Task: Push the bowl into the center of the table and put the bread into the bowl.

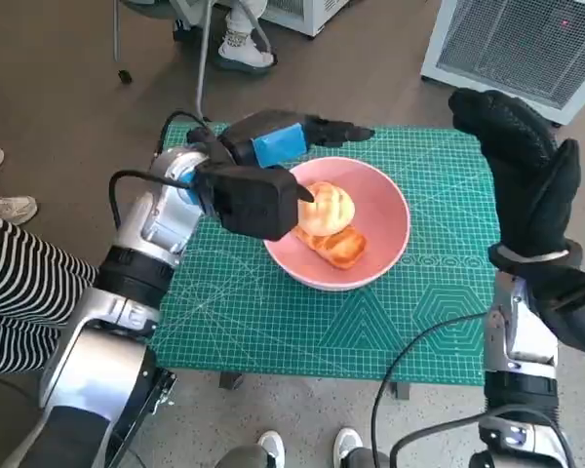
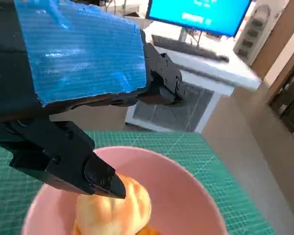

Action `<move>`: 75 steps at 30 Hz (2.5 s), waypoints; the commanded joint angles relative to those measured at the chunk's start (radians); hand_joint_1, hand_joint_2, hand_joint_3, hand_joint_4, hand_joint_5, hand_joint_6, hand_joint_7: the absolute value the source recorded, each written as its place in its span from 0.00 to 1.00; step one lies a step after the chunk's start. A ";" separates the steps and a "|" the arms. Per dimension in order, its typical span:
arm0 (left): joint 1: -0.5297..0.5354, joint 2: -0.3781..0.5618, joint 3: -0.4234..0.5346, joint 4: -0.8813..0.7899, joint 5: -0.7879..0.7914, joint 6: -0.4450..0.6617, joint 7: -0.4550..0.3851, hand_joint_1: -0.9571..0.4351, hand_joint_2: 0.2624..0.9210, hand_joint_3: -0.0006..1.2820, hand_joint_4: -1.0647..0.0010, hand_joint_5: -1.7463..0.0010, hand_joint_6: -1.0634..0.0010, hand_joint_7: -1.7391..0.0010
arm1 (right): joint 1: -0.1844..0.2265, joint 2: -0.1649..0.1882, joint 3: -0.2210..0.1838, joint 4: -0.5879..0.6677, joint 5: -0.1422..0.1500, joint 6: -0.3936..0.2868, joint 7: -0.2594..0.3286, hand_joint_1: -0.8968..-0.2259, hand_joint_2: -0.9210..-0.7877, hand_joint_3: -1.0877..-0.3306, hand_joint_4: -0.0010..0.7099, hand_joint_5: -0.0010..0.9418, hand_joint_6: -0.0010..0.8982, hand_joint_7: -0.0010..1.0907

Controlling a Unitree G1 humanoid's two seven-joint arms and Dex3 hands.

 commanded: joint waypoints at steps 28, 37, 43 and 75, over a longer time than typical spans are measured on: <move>0.303 -0.238 0.287 -0.340 -0.552 -0.071 -0.025 0.27 1.00 0.26 0.86 1.00 0.76 1.00 | -0.035 -0.015 0.020 -0.098 -0.109 0.091 -0.103 0.25 0.00 0.46 0.24 0.01 0.00 0.52; 0.296 -0.242 0.294 -0.333 -0.559 -0.082 -0.039 0.28 1.00 0.26 0.86 1.00 0.77 1.00 | -0.043 -0.012 0.021 -0.087 -0.127 0.088 -0.112 0.25 0.00 0.45 0.24 0.01 0.00 0.52; 0.298 -0.240 0.296 -0.340 -0.556 -0.086 -0.035 0.29 1.00 0.26 0.86 1.00 0.77 1.00 | -0.047 -0.009 0.023 -0.084 -0.126 0.090 -0.113 0.25 0.00 0.45 0.24 0.01 0.00 0.52; 0.310 -0.259 0.344 -0.307 -0.582 -0.166 -0.029 0.27 1.00 0.24 0.85 1.00 0.76 0.99 | -0.042 0.018 0.033 -0.048 -0.113 0.074 -0.111 0.29 0.00 0.43 0.24 0.00 0.00 0.52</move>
